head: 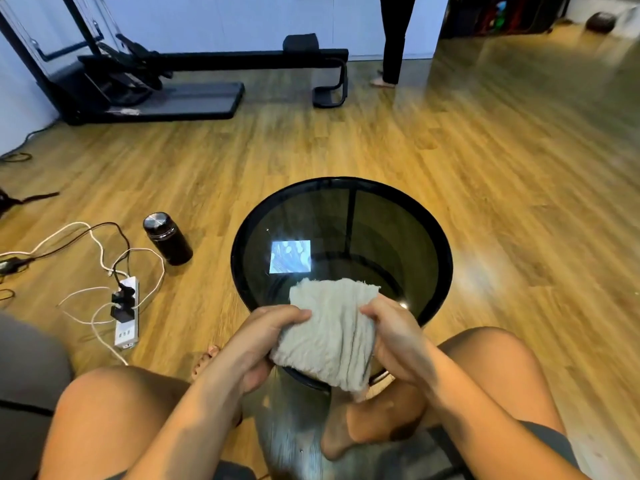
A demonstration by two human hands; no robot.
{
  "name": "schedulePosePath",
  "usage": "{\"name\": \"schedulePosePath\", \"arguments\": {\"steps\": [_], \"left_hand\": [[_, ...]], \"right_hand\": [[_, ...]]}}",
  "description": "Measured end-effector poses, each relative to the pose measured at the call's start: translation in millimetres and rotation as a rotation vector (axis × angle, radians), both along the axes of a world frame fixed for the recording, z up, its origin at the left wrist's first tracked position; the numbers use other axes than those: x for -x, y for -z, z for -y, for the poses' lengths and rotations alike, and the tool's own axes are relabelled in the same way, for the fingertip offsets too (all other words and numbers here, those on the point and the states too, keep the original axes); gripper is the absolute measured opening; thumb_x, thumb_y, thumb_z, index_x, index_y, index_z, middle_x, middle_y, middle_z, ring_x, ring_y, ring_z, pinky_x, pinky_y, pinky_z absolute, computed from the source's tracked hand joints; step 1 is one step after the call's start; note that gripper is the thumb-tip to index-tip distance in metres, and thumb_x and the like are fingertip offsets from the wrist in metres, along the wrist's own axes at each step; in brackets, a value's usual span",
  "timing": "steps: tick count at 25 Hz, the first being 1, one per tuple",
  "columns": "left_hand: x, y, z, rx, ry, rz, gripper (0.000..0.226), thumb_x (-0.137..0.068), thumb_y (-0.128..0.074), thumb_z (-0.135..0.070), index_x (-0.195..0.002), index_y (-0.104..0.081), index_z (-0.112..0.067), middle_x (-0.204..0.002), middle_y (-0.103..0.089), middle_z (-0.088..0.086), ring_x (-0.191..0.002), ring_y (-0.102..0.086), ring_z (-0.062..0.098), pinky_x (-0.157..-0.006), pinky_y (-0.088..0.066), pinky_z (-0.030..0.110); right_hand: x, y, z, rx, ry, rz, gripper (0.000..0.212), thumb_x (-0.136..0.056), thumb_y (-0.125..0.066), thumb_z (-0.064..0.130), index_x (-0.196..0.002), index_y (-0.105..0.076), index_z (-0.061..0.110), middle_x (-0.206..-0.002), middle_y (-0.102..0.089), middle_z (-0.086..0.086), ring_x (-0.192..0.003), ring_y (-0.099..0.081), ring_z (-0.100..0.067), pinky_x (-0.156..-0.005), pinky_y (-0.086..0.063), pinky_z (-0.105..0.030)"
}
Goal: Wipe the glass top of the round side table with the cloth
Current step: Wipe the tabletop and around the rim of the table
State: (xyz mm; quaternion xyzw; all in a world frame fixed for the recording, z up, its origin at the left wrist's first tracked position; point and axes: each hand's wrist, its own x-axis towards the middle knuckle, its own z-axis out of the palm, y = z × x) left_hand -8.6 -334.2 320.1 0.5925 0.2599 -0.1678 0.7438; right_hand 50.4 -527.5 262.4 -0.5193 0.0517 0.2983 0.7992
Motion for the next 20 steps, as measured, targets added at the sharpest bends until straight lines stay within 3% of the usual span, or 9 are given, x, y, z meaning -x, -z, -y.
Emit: {"name": "schedulePosePath", "arguments": {"steps": [3,7,9,12,13,15,17,20], "left_hand": [[9,-6,3,0.164,0.009,0.014,0.029,-0.083,-0.069,-0.013,-0.107,-0.071,0.003,-0.103,-0.074,0.021,-0.091,-0.073,0.030,-0.065,-0.059,0.032],[10,-4,1,0.006,-0.085,0.167,0.028,-0.087,-0.063,0.001,-0.112,-0.064,-0.012,-0.108,-0.072,0.015,-0.099,-0.070,0.035,-0.075,-0.059,0.042],[11,1,-2,-0.047,-0.105,0.230,0.031,-0.087,-0.063,0.002,-0.113,-0.061,-0.015,-0.111,-0.070,0.015,-0.101,-0.069,0.035,-0.079,-0.057,0.046],[4,13,-6,-0.067,-0.138,0.351,0.044,-0.085,-0.068,0.002,-0.119,-0.054,-0.021,-0.109,-0.072,0.010,-0.097,-0.071,0.024,-0.076,-0.060,0.039],[-1,18,-6,-0.144,-0.138,0.370,0.046,-0.084,-0.070,-0.001,-0.120,-0.052,-0.024,-0.109,-0.070,0.008,-0.095,-0.071,0.020,-0.072,-0.059,0.034],[-14,34,-10,-0.513,-0.109,0.305,0.051,-0.084,-0.071,-0.014,-0.124,-0.044,-0.028,-0.120,-0.059,0.005,-0.099,-0.065,0.018,-0.075,-0.055,0.030],[-22,58,-26,-0.882,-0.079,0.217,0.059,-0.088,-0.065,-0.028,-0.139,-0.035,-0.024,-0.138,-0.044,0.005,-0.120,-0.052,0.020,-0.094,-0.046,0.032],[-40,88,-53,-0.970,-0.141,0.194,0.058,-0.096,-0.051,-0.040,-0.145,-0.031,-0.018,-0.150,-0.034,0.009,-0.135,-0.038,0.026,-0.109,-0.033,0.037]], "right_hand": [[2,-3,3,-0.155,-0.057,-0.127,0.042,-0.091,-0.053,0.026,-0.128,-0.059,0.006,-0.122,-0.069,-0.016,-0.113,-0.067,-0.029,-0.084,-0.058,-0.039],[6,-7,8,0.275,-0.189,0.087,0.037,-0.089,-0.070,0.018,-0.124,-0.063,0.008,-0.120,-0.071,-0.010,-0.111,-0.068,-0.027,-0.100,-0.050,-0.048],[2,-15,11,0.346,-0.110,0.157,0.029,-0.091,-0.069,0.019,-0.119,-0.066,0.013,-0.114,-0.074,-0.007,-0.105,-0.070,-0.026,-0.093,-0.055,-0.046],[-15,-36,12,0.348,0.004,0.327,0.024,-0.084,-0.072,0.031,-0.107,-0.069,0.028,-0.104,-0.076,-0.001,-0.093,-0.074,-0.021,-0.072,-0.059,-0.035],[-24,-39,10,0.460,0.028,0.387,0.028,-0.083,-0.073,0.036,-0.109,-0.067,0.032,-0.103,-0.076,0.001,-0.091,-0.074,-0.019,-0.072,-0.060,-0.036],[-38,-31,8,0.856,0.055,0.462,0.048,-0.086,-0.069,0.043,-0.130,-0.054,0.031,-0.118,-0.070,0.002,-0.103,-0.069,-0.018,-0.086,-0.057,-0.041],[-34,-4,2,1.266,-0.126,0.673,0.067,-0.092,-0.056,0.051,-0.150,-0.032,0.027,-0.152,-0.043,-0.003,-0.138,-0.042,-0.023,-0.111,-0.039,-0.042],[-12,48,-20,1.529,-0.597,0.940,0.066,-0.097,-0.022,0.064,-0.155,-0.006,0.039,-0.167,0.002,-0.001,-0.152,0.010,-0.025,-0.122,-0.001,-0.049]]}}
